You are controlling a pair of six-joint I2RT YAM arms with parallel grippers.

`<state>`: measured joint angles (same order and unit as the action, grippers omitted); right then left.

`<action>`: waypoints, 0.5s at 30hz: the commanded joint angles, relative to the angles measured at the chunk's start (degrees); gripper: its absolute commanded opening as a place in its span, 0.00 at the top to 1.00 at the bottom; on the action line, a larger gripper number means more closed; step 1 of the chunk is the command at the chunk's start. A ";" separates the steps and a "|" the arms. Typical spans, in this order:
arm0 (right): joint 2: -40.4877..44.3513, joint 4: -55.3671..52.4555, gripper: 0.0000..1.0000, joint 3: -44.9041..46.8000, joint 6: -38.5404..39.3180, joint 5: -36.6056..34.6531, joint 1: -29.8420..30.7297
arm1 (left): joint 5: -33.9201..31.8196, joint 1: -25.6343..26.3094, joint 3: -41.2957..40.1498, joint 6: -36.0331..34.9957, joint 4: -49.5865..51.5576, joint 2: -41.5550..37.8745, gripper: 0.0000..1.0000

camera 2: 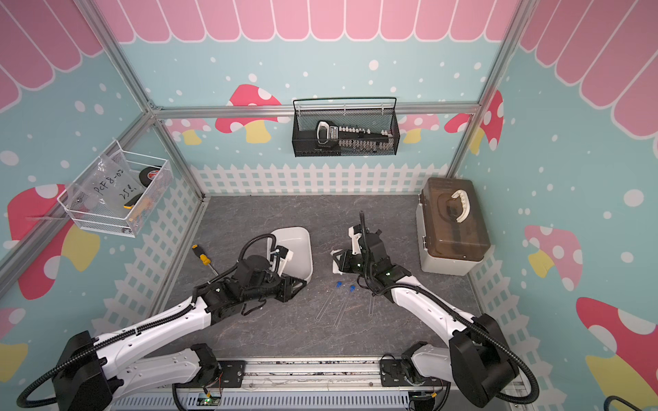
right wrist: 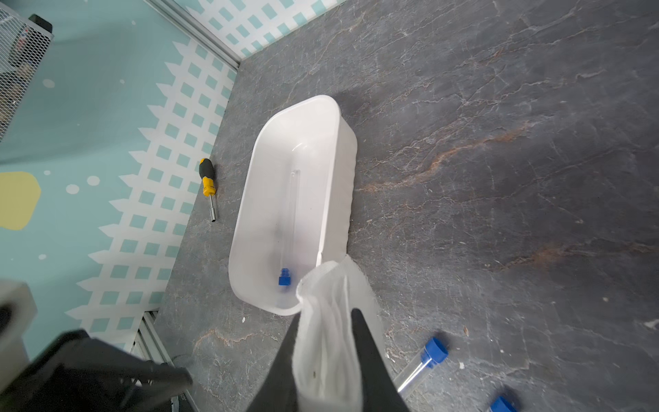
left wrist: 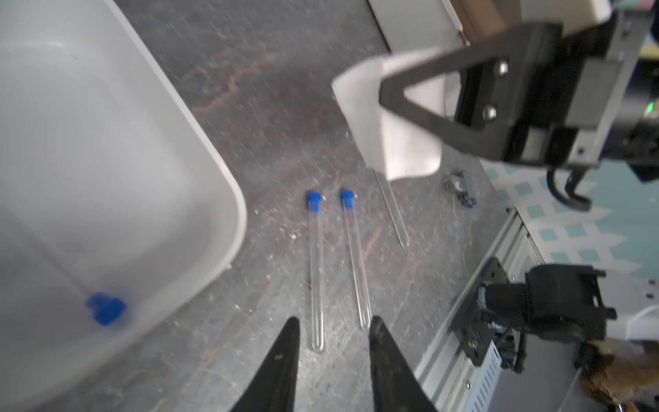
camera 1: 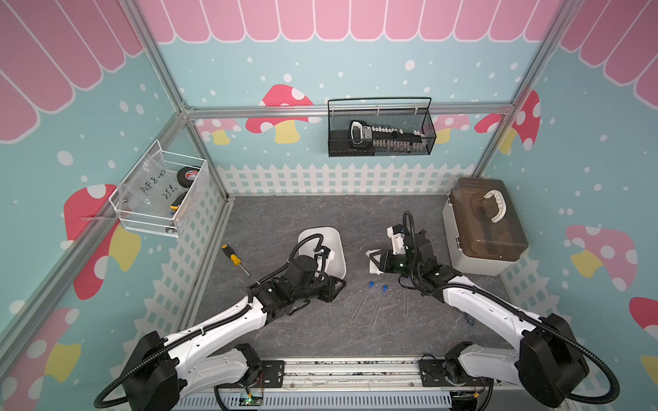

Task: Wipe the exteriors of test tubes
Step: Pick up the test tube at the center of the board.

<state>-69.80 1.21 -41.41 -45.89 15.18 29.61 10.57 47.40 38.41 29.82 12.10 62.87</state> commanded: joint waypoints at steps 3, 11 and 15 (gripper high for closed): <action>5.59 -1.71 0.80 3.78 -1.17 -1.79 -1.70 | -6.82 8.83 -2.64 2.65 2.23 1.87 0.65; 13.69 -4.98 0.80 8.17 -1.09 -2.17 -4.67 | -9.86 15.58 -0.04 1.25 3.18 11.70 0.64; 16.92 -5.78 0.80 10.60 -1.52 -1.64 -5.58 | -9.52 16.80 2.49 0.21 3.11 16.85 0.64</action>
<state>-54.72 -2.81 -32.38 -46.65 13.63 24.62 2.61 63.46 38.22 31.05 14.76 77.62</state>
